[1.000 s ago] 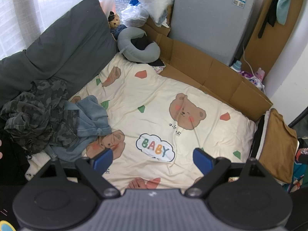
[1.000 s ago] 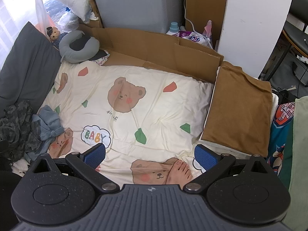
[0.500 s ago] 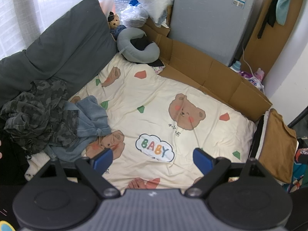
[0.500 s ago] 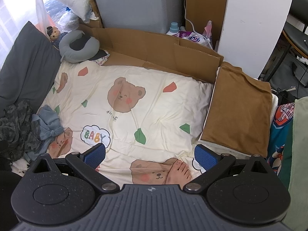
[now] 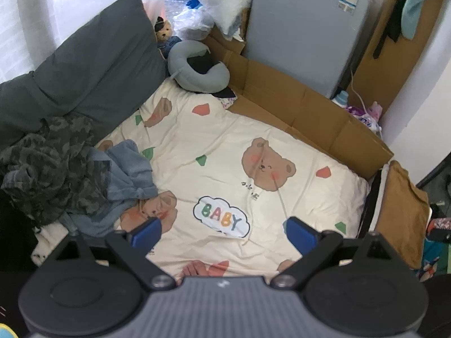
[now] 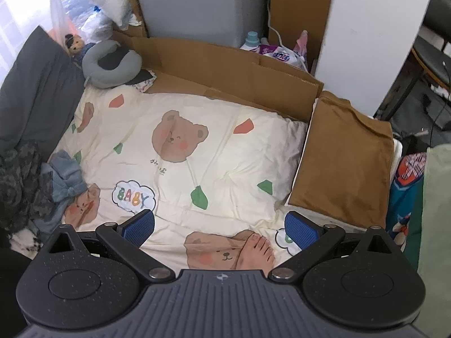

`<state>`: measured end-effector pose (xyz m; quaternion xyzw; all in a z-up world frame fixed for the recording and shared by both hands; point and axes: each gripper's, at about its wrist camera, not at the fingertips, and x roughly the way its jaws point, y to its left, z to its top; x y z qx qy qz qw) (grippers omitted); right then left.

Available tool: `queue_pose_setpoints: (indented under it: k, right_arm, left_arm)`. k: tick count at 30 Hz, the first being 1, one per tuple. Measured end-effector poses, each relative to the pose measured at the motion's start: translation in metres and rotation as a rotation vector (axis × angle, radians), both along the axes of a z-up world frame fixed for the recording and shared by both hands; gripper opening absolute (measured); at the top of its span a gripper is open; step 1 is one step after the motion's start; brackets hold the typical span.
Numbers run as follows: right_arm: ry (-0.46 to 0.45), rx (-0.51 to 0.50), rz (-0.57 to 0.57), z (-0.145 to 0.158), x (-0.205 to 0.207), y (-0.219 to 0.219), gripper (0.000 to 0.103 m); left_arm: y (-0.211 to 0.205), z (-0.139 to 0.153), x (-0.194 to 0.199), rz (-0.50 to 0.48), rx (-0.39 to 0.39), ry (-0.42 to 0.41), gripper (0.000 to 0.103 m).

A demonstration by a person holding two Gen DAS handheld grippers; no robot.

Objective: Fold clothes

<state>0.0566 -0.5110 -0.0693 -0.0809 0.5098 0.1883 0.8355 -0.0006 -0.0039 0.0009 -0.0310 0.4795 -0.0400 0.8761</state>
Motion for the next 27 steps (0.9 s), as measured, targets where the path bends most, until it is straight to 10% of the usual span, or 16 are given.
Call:
queue_pose_setpoints:
  k: [27]
  right_arm:
    - [-0.018,0.057,0.07,0.005,0.016,0.037,0.101]
  left_arm:
    - [0.054,0.014,0.011,0.094,-0.004,-0.078,0.102]
